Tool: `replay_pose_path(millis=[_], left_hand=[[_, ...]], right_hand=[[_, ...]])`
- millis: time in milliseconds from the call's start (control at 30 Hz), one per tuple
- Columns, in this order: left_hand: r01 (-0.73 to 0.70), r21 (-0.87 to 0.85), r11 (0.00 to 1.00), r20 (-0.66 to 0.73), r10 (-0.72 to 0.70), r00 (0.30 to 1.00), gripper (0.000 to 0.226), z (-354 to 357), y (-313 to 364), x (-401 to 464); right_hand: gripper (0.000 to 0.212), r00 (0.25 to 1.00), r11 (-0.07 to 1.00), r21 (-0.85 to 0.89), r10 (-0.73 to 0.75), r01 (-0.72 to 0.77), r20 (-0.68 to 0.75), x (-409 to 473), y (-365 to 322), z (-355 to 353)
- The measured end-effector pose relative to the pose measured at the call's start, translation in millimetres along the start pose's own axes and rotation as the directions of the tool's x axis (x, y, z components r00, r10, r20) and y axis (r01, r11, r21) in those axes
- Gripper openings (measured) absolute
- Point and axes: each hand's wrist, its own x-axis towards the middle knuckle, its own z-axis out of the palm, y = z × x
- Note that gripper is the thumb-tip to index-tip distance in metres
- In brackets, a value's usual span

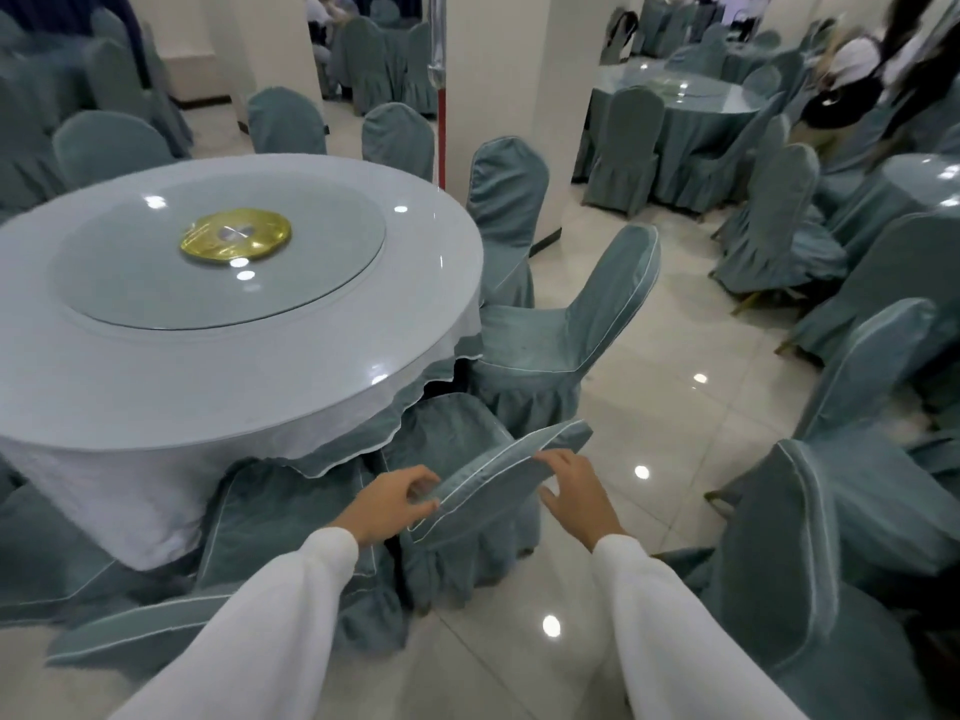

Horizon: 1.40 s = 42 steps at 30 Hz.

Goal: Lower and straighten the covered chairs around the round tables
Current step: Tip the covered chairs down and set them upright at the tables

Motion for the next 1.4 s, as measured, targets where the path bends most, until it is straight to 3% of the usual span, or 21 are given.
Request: replay_pose_path(millis=[100,233,433,633,800,1033,1200,1300,1400], left_hand=[[0.008,-0.021,1.0,0.029,-0.007,1.0,0.049,9.1,14.0,25.5],[0.035,-0.02,0.999,0.125,-0.032,0.992,0.073,21.5,19.2,64.3],[0.049,0.101,0.994,0.266,-0.075,0.961,0.086,40.0,21.2,118.4],[0.06,0.16,0.985,0.261,-0.101,0.96,0.066,39.8,22.2,138.6],[0.074,0.201,0.977,0.287,-0.131,0.949,0.05,37.8,30.9,163.8],[0.19,0.256,0.948,0.167,-0.237,0.957,0.044,45.3,58.7,188.7],[0.229,0.273,0.934,0.166,-0.28,0.946,0.039,57.0,73.5,198.6],[0.193,0.283,0.94,0.132,-0.237,0.963,0.032,74.3,88.1,211.0],[0.148,0.258,0.955,0.141,-0.189,0.972,0.044,86.6,104.8,229.2]], right_hand=[[0.058,0.999,0.999,-0.051,0.015,-0.017,-0.032,25.1,22.8,-7.9],[0.063,0.999,0.996,-0.092,0.016,-0.012,0.052,62.5,50.4,-8.6],[0.041,0.988,0.992,-0.116,-0.036,0.054,0.148,118.3,86.9,-3.8],[0.032,0.913,0.961,-0.11,-0.2,0.253,0.355,152.3,111.4,-2.9],[0.032,0.848,0.924,-0.078,-0.306,0.374,0.433,184.7,135.5,-17.6],[0.031,0.792,0.879,-0.039,-0.407,0.475,0.454,227.8,151.3,-29.1],[0.03,0.733,0.831,-0.025,-0.477,0.556,0.485,243.8,170.0,-38.3],[0.029,0.714,0.79,-0.064,-0.514,0.61,0.476,254.1,196.9,-47.6],[0.031,0.716,0.791,-0.07,-0.507,0.608,0.479,269.1,214.0,-64.8]])
